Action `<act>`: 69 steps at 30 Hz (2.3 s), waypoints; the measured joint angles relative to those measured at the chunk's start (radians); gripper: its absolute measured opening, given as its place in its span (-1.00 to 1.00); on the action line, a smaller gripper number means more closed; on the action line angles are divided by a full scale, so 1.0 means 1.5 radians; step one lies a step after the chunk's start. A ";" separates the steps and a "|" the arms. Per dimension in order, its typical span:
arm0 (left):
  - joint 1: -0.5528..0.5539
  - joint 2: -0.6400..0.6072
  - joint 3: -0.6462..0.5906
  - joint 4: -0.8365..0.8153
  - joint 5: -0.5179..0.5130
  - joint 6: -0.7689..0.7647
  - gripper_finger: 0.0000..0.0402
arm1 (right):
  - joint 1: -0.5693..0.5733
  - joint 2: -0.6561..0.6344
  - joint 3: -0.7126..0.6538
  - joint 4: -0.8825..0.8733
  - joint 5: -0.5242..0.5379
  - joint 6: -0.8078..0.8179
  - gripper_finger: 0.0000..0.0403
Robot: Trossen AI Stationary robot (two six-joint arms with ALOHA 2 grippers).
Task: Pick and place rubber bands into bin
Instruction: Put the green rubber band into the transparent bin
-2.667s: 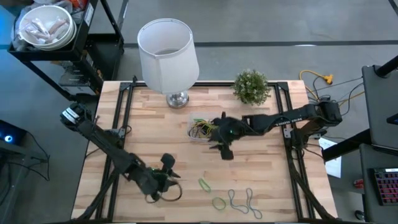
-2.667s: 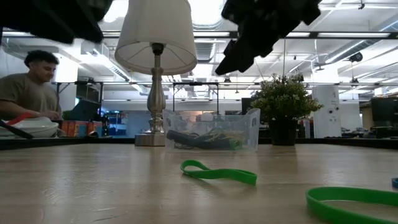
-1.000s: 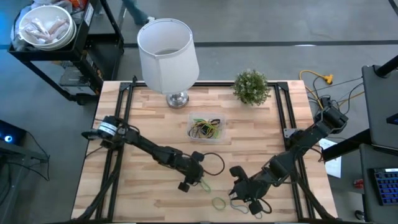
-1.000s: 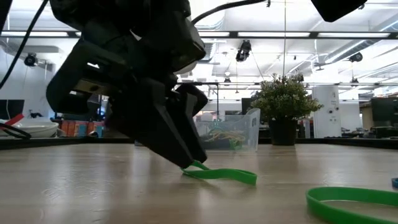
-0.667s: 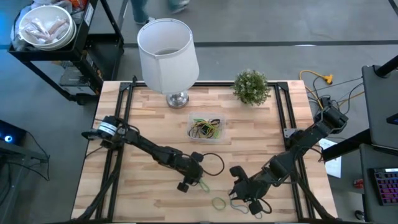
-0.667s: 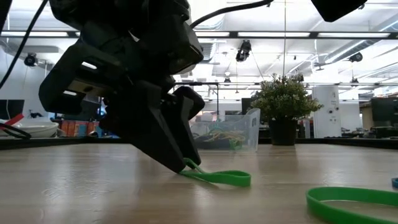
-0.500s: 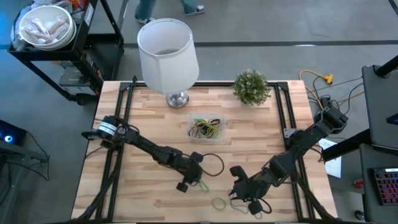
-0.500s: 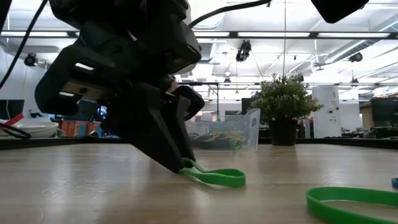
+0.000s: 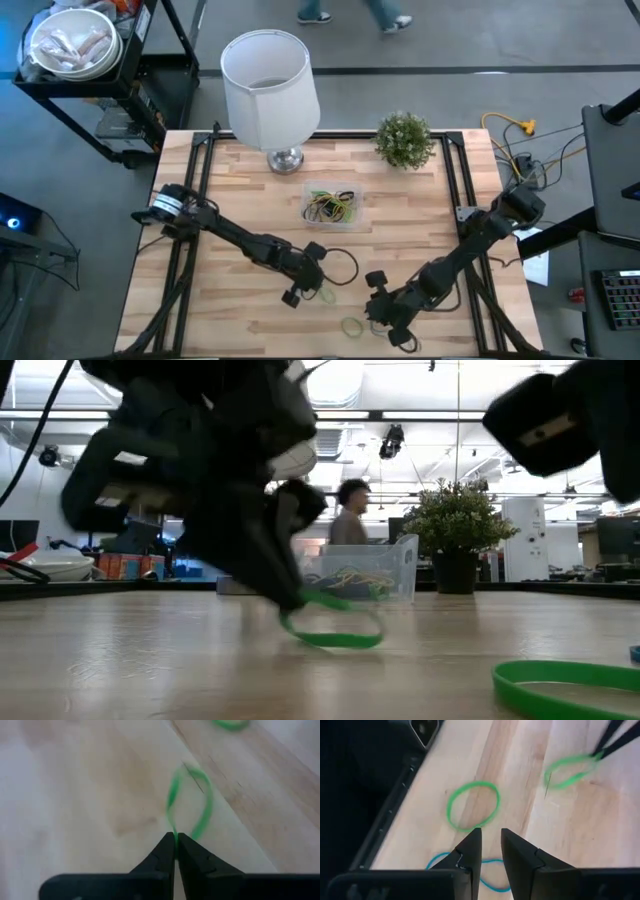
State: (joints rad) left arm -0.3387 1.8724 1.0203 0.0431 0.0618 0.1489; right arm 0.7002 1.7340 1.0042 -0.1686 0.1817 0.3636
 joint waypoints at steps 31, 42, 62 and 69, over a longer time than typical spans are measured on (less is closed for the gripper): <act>0.127 -0.280 -0.009 0.003 -0.380 0.152 -1.00 | -0.045 0.086 0.001 0.133 0.001 -0.016 -0.16; 0.246 -0.162 -0.009 -0.001 -0.362 0.134 -1.00 | -0.044 0.086 0.001 0.139 -0.005 -0.015 -0.12; 0.248 -0.119 -0.007 -0.001 -0.490 0.131 -0.71 | -0.038 0.190 0.035 0.191 -0.037 0.018 -0.12; 0.237 -0.121 -0.007 -0.001 -0.501 0.130 -0.50 | -0.038 0.188 0.061 0.140 -0.036 0.019 -0.19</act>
State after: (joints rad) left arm 0.0166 1.6914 1.0103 0.0410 -0.6892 0.3435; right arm 0.6431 2.0167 1.0957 0.0408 0.1272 0.3926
